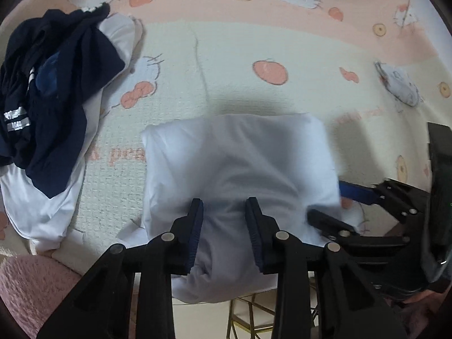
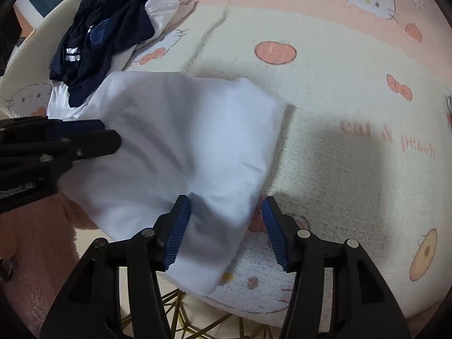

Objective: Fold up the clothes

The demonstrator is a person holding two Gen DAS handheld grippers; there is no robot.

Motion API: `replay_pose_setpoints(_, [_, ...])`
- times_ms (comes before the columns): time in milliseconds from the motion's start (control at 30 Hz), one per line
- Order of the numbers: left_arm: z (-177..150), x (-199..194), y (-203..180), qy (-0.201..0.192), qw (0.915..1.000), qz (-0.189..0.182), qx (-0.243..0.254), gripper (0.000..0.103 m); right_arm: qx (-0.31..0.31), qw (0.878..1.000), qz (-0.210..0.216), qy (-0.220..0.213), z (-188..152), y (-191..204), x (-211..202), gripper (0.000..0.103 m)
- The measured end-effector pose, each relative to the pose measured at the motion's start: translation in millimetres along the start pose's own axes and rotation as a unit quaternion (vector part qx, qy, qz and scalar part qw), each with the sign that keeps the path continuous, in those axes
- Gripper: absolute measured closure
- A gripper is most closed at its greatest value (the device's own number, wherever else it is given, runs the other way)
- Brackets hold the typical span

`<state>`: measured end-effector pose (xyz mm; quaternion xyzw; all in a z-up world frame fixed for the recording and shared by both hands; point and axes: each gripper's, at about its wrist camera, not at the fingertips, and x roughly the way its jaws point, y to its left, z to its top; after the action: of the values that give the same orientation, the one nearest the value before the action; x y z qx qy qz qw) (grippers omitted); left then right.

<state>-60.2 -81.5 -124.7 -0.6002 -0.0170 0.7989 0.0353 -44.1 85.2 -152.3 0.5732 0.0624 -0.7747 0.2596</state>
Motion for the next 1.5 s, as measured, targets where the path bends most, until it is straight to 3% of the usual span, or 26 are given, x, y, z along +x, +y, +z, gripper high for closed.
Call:
replay_pose_setpoints(67, [0.5, -5.8, 0.0, 0.003, 0.9995, 0.032, 0.004, 0.068, 0.011, 1.000, -0.010, 0.008, 0.0, -6.3, -3.5, 0.045])
replay_pose_setpoints(167, [-2.2, -15.2, 1.1, -0.007, 0.9875, 0.154, 0.034, 0.069, 0.011, 0.999, -0.044, 0.003, -1.9, -11.2, -15.0, 0.045])
replay_pose_setpoints(200, [-2.5, -20.9, 5.8, -0.010, 0.9905, 0.135, 0.022, 0.068, 0.006, 0.998, -0.056, 0.000, -3.0, -11.8, -19.4, 0.045])
replay_pose_setpoints(267, [-6.7, -34.3, 15.0, -0.016, 0.9984, 0.049, -0.023, 0.068, 0.004, 0.998, -0.066, -0.001, -2.0, -11.5, -23.8, 0.045])
replay_pose_setpoints(367, [-17.4, -39.4, 13.7, -0.022, 0.9987, -0.014, -0.044, 0.068, 0.006, 0.998, -0.069, -0.001, 5.9, -13.3, -28.9, 0.045])
replay_pose_setpoints(433, [-21.8, -32.8, 9.3, -0.022, 0.9988, -0.021, -0.037, 0.068, 0.006, 0.998, -0.066, -0.003, 11.9, -12.5, -29.5, 0.045])
replay_pose_setpoints(800, [-16.3, -23.4, 30.7, -0.024, 0.9982, 0.027, -0.049, 0.065, 0.000, 0.995, -0.094, 0.009, 16.6, -7.4, -23.8, 0.045])
replay_pose_setpoints(967, [-8.4, -26.2, 1.9, -0.068, 0.9971, -0.032, -0.011, 0.057, -0.002, 0.995, -0.103, 0.007, 20.8, -3.0, -24.8, 0.045])
replay_pose_setpoints(1033, [-5.7, -16.8, -1.7, -0.067, 0.9972, -0.031, -0.006, 0.056, -0.006, 0.994, -0.108, 0.008, 21.1, -0.8, -23.8, 0.045])
replay_pose_setpoints(1067, [-5.2, -10.2, -0.7, -0.059, 0.9980, -0.019, -0.005, 0.056, -0.008, 0.994, -0.110, 0.008, 21.2, 0.2, -23.2, 0.044])
replay_pose_setpoints(1167, [-5.7, 4.9, 8.4, -0.030, 0.9993, 0.020, -0.007, 0.042, -0.010, 0.994, -0.106, 0.014, 20.3, 0.8, -18.8, 0.044])
replay_pose_setpoints(1233, [-5.5, 2.3, 18.7, -0.025, 0.9993, 0.020, -0.022, 0.042, -0.010, 0.994, -0.103, 0.018, 20.5, -1.3, -16.3, 0.044])
replay_pose_setpoints(1367, [-10.0, -9.1, 40.1, -0.028, 0.9966, 0.063, -0.044, 0.042, 0.007, 0.993, -0.120, 0.014, 22.6, -16.6, -21.0, 0.044])
replay_pose_setpoints(1400, [-13.1, -10.5, 48.0, -0.031, 0.9969, 0.031, -0.065, 0.042, 0.015, 0.992, -0.124, 0.011, 23.1, -22.9, -23.4, 0.044])
replay_pose_setpoints(1433, [-16.3, -11.5, 58.5, -0.035, 0.9945, -0.023, -0.096, 0.042, 0.027, 0.993, -0.116, 0.010, 23.3, -29.5, -25.3, 0.044])
replay_pose_setpoints(1500, [-22.3, -9.7, 70.6, -0.037, 0.9856, -0.088, -0.139, 0.042, 0.066, 0.995, -0.076, 0.015, 23.5, -46.2, -25.8, 0.044])
